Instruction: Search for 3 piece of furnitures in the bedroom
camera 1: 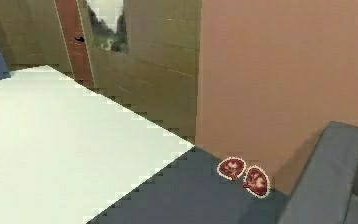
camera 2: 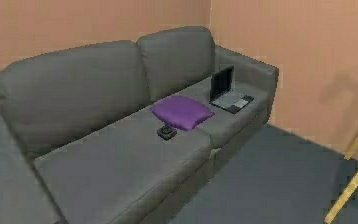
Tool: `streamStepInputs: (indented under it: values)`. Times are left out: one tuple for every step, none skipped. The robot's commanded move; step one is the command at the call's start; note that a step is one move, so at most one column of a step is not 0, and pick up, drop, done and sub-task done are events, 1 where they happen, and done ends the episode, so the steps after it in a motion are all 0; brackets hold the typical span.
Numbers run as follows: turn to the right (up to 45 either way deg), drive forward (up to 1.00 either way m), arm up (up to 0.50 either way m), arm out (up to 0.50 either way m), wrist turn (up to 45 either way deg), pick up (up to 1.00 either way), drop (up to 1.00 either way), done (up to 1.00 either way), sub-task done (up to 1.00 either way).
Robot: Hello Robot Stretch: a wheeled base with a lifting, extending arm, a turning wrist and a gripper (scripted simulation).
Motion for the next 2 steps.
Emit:
streamStepInputs:
  values:
    - [-45.0, 0.0, 0.0, 0.0, 0.0, 0.0, 0.0, 0.0, 0.0]
    - [0.0, 0.75, 0.0, 0.0, 0.0, 0.0, 0.0, 0.0, 0.0]
